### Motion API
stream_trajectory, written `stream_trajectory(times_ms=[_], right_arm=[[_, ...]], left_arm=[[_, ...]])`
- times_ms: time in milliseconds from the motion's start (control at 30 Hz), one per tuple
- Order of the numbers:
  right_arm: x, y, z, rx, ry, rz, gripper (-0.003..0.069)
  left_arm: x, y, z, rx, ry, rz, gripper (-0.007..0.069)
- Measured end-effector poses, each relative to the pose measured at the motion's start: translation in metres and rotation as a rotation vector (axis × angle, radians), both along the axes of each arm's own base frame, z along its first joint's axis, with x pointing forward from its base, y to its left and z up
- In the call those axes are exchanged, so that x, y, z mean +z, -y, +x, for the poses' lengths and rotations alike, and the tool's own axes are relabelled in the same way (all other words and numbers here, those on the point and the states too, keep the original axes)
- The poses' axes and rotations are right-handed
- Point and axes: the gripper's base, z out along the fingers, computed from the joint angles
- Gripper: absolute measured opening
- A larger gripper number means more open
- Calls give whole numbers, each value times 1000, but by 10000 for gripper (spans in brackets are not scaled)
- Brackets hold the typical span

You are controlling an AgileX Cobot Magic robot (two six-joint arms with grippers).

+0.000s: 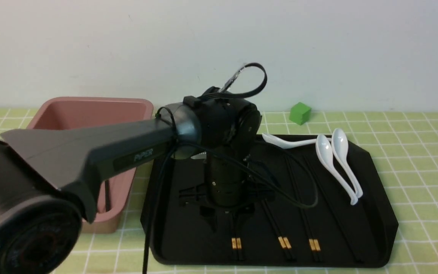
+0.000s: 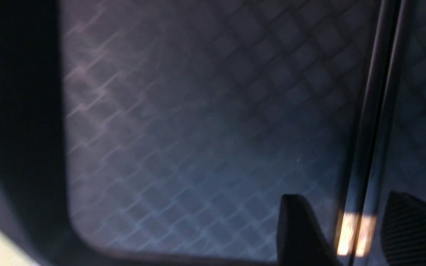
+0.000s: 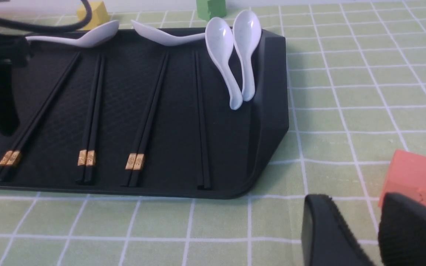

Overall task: On green tablecloth take chopsticks from black tray and put them in box.
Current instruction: 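Reach over to the black tray and grasp a pair of chopsticks with the left gripper, then place the chopsticks into the pink bin with the left gripper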

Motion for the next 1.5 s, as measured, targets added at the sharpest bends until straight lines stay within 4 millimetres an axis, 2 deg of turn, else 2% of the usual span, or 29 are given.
stream_trajectory(times_ms=[133, 267, 333, 400, 467, 500, 533, 567, 733, 800, 833, 933, 1000, 1033, 1100, 1133, 1233, 1300, 1367, 1500], right_arm=[[0, 0, 0, 0, 0, 0, 240], [0, 0, 0, 0, 0, 0, 240], [0, 0, 0, 0, 0, 0, 240], [0, 0, 0, 0, 0, 0, 240], [0, 0, 0, 0, 0, 0, 240], [0, 0, 0, 0, 0, 0, 240], [0, 0, 0, 0, 0, 0, 240], [0, 0, 0, 0, 0, 0, 240], [0, 0, 0, 0, 0, 0, 240], [0, 0, 0, 0, 0, 0, 240], [0, 0, 0, 0, 0, 0, 240], [0, 0, 0, 0, 0, 0, 240], [0, 0, 0, 0, 0, 0, 240], [0, 0, 0, 0, 0, 0, 240], [0, 0, 0, 0, 0, 0, 240], [0, 0, 0, 0, 0, 0, 240], [0, 0, 0, 0, 0, 0, 240], [0, 0, 0, 0, 0, 0, 240], [0, 0, 0, 0, 0, 0, 240], [0, 0, 0, 0, 0, 0, 240]], left_arm=[[-5, 6, 7, 16, 50, -45, 342], [-22, 8, 9, 19, 36, -39, 342], [-23, 10, 11, 23, 37, -46, 333], [-25, 10, 11, 23, 31, -41, 290], [-25, 9, 10, 20, 26, -29, 211], [-25, 9, 10, 20, 26, -29, 202], [-25, 9, 10, 20, 23, -26, 139], [-22, 8, 10, 21, 26, -31, 103], [-7, 9, 7, 31, 40, -74, 113], [20, 6, 2, 30, 74, -112, 113], [47, 2, -2, 29, 116, -146, 113], [114, -22, -13, 35, 234, -209, 113], [145, -49, -15, 59, 288, -206, 113], [154, -60, -14, 68, 302, -195, 113], [174, -102, -11, 127, 328, -139, 113], [183, -133, -6, 181, 336, -98, 113], [187, -180, 6, 267, 342, -42, 113], [181, -203, 14, 321, 323, -21, 113], [176, -212, 19, 341, 308, -12, 113], [142, -215, 39, 350, 225, 21, 113]])
